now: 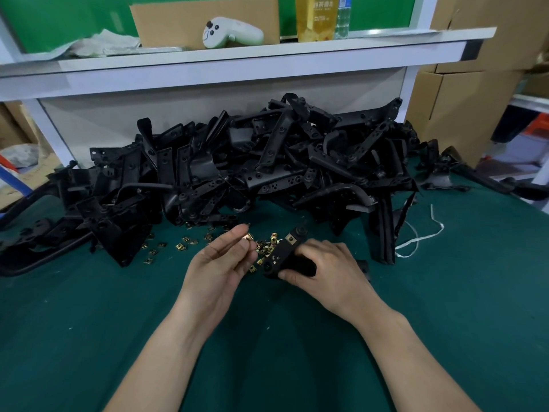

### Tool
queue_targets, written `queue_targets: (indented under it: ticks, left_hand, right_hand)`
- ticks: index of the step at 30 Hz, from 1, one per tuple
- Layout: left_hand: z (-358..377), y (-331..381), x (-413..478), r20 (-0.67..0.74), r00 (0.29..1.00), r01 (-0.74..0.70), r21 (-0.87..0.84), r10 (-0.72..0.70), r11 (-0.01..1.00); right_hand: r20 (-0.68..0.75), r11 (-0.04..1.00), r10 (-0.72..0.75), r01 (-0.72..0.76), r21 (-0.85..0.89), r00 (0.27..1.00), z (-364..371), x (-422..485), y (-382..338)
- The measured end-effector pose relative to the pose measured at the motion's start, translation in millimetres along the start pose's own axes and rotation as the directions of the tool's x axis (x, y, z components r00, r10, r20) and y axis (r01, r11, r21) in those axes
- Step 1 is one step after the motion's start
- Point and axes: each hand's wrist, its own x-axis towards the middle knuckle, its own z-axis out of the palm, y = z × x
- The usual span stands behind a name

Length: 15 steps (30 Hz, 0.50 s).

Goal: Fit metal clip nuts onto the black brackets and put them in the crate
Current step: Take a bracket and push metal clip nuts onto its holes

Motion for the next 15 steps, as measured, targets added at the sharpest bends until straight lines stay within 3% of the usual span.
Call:
queue_targets:
  ticks: [15]
  left_hand:
    - [-5.1, -0.9, 4.7, -0.009, 1.000, 0.001, -0.078, -0.002, 0.997]
  right_hand:
    - [-0.003, 1.000, -0.011, 0.011, 0.003, 1.000, 0.8, 0.7, 1.0]
